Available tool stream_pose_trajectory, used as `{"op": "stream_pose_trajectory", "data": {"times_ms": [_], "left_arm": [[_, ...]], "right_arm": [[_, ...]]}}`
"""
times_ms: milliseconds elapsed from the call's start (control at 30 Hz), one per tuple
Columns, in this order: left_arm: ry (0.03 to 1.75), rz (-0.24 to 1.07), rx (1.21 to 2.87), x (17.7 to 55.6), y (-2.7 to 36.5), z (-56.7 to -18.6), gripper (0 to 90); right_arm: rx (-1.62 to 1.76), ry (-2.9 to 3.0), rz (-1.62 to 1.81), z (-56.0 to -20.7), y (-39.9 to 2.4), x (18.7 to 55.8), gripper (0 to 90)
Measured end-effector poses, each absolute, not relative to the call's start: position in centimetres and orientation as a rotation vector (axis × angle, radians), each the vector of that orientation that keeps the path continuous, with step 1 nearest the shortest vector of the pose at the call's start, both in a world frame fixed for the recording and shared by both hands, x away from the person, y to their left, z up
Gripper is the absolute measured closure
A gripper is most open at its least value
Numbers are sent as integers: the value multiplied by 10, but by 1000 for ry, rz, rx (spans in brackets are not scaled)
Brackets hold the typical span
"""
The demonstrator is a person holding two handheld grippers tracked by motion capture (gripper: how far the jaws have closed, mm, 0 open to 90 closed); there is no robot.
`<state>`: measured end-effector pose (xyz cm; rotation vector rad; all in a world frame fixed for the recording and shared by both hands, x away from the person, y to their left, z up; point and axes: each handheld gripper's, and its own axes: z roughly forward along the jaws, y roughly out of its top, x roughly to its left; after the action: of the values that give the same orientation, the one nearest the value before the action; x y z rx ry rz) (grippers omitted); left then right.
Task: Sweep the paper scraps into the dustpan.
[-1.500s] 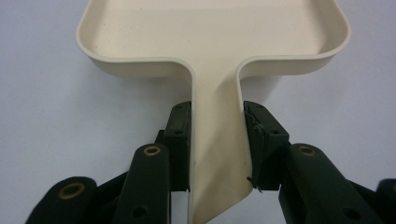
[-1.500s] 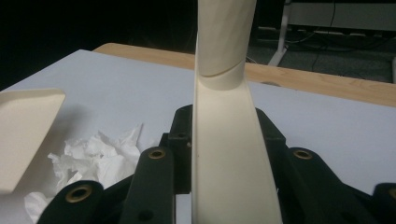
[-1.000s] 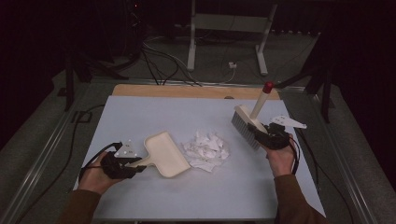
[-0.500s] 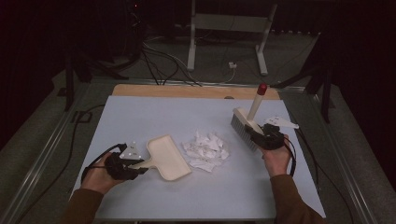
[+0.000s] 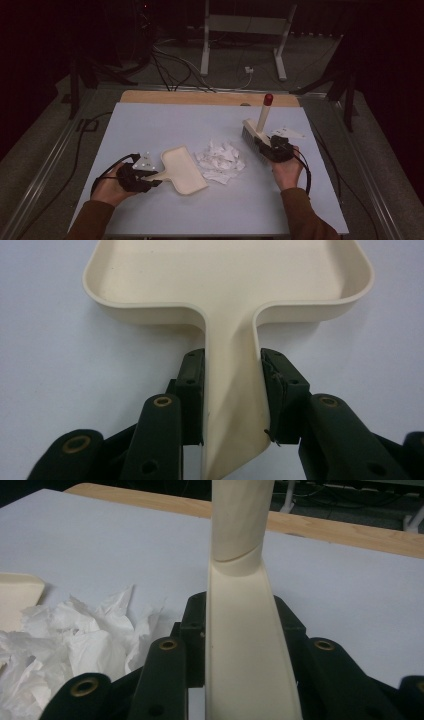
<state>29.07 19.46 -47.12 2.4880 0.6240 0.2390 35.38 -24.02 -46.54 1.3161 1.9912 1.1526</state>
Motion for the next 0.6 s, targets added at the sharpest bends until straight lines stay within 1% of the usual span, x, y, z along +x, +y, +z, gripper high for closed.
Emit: {"op": "stream_pose_trajectory", "data": {"times_ms": [400, 600], "left_arm": [[614, 222, 2485, 294, 190, -474, 665], [613, 219, 2484, 295, 189, -475, 665]], "right_arm": [[1234, 2006, 1096, -482, -223, 353, 680], [1248, 2051, 1095, -483, -220, 350, 680]]}}
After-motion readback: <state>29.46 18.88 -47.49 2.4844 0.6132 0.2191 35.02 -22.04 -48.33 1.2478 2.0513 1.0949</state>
